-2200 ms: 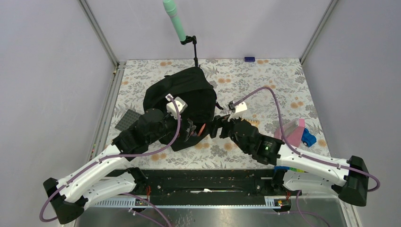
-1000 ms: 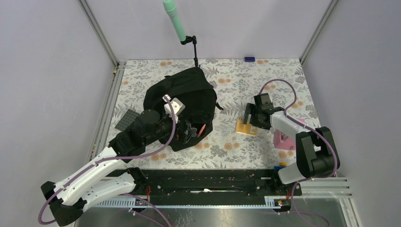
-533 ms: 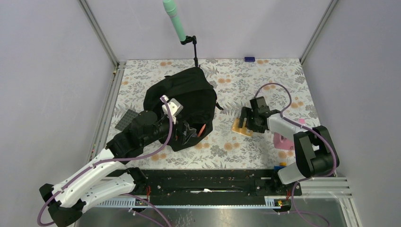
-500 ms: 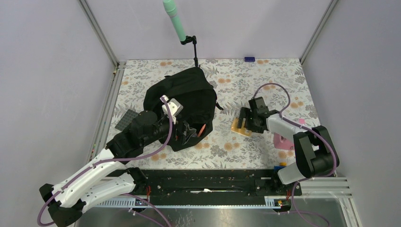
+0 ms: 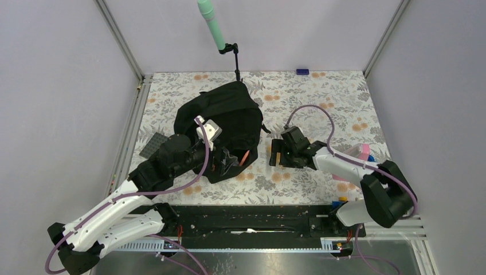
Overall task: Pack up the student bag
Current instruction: Adjust the student bag at the center of the board.
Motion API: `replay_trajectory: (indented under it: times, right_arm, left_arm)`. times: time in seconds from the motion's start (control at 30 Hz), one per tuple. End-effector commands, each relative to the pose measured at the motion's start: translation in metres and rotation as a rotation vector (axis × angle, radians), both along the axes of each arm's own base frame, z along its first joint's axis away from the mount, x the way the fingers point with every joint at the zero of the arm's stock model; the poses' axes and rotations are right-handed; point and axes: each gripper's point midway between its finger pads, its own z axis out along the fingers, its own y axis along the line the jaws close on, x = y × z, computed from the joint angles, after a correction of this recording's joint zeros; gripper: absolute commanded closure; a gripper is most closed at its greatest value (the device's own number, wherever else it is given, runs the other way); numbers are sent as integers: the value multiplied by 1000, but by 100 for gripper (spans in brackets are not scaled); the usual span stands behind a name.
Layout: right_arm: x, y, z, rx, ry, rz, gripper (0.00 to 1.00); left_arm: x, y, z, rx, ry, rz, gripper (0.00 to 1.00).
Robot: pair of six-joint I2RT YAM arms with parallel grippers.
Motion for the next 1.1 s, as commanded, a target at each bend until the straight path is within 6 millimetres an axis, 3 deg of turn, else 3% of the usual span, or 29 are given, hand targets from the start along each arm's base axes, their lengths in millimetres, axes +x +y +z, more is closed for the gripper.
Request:
replay_trajectory:
  times: [0.0, 0.1, 0.27, 0.4, 0.57, 0.73, 0.9, 1.07]
  right_arm:
    - [14, -29, 29, -114, -138, -49, 7]
    - [22, -53, 34, -228, -165, -54, 2]
    - [43, -73, 23, -228, -117, -93, 1]
    - [63, -72, 17, -210, -99, -89, 3]
    - [79, -57, 9, -178, -49, -59, 6]
    - [72, -37, -3, -103, 26, 11, 11]
    - [62, -32, -17, -101, 73, 44, 13]
    - [39, -8, -15, -73, 84, 117, 19]
  left_arm:
    - [3, 0, 20, -55, -45, 12, 1]
    - [1, -1, 21, -58, -44, 4, 1]
    - [1, 1, 22, -62, -50, 7, 1]
    - [0, 1, 22, -63, -48, 6, 1]
    - [0, 1, 22, -64, -48, 4, 1]
    - [1, 1, 21, -60, -49, 5, 1]
    - [0, 0, 21, -59, -46, -1, 1]
    - [1, 0, 19, -54, -43, 5, 1]
